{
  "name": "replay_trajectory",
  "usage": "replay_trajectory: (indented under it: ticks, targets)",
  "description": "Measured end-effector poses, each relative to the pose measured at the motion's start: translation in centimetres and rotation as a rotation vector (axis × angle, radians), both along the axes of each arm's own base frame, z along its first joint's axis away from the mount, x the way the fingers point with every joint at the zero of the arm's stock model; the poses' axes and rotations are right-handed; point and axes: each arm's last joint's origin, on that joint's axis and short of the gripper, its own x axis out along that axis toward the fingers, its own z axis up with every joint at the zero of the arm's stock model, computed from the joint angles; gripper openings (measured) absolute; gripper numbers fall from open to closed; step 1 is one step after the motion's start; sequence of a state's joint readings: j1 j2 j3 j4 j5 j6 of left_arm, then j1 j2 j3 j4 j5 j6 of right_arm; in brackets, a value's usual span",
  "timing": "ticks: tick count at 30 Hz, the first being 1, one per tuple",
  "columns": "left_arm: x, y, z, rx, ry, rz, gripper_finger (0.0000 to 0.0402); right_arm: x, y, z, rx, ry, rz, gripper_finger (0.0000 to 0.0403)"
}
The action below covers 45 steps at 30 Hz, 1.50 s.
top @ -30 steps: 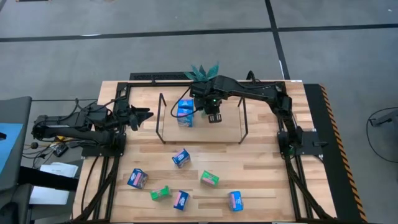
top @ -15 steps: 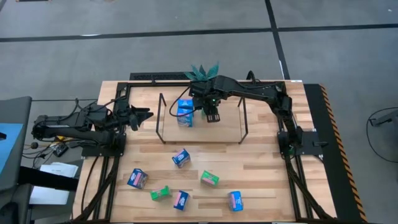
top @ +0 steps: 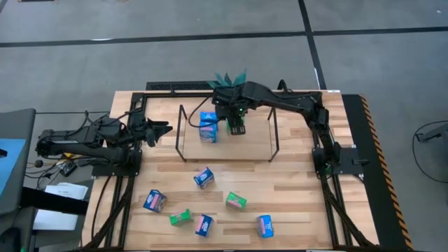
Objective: Stack cereal on shelf
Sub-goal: Put the right green cereal box on the shelf, then put the top blue cereal box on the shelf
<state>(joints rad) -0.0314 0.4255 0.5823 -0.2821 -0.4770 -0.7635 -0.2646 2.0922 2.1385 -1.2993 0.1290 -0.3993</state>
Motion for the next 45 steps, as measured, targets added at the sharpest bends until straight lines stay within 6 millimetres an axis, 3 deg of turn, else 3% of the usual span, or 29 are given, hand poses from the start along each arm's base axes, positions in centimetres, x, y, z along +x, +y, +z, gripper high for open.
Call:
replay_trajectory:
  ticks: [5, 10, 17, 24, 27, 34, 39, 45]
  targets:
    - [0.0, 0.0, 0.0, 0.0, 0.0, 0.001, 0.03, -0.4, 0.1, 1.8, -0.003, -0.023, -0.009, 0.0275]
    - [0.0, 0.0, 0.0, 0.0, 0.0, 0.0, 0.03, -1.3, 1.3, 5.2, -0.004, -0.059, -0.007, 0.0277]
    - [0.0, 0.0, 0.0, 0.0, 0.002, 0.001, 0.03, -3.6, 6.1, 9.9, 0.075, -0.258, 0.171, 0.0277]
    - [0.0, 0.0, -0.2, 0.001, 0.022, 0.0, 0.03, -1.6, 9.7, 11.7, 0.188, -0.536, 0.399, 0.0277]
    - [0.0, 0.0, -0.2, 0.005, 0.026, 0.0, 0.03, 0.4, 11.1, 10.6, 0.2, -0.575, 0.498, 0.0277]
    - [0.0, 0.0, -0.3, 0.01, 0.036, 0.001, 0.03, 4.4, 13.9, 5.5, 0.231, -0.487, 0.624, 0.0277]
    - [0.1, 0.0, -0.5, -0.004, 0.054, 0.003, 0.03, 6.4, 15.3, 1.2, 0.288, -0.375, 0.664, 0.0277]
    - [0.2, 0.0, -0.6, -0.027, 0.05, 0.012, 0.03, 7.8, 16.6, -2.3, 0.276, -0.291, 0.686, 0.0277]
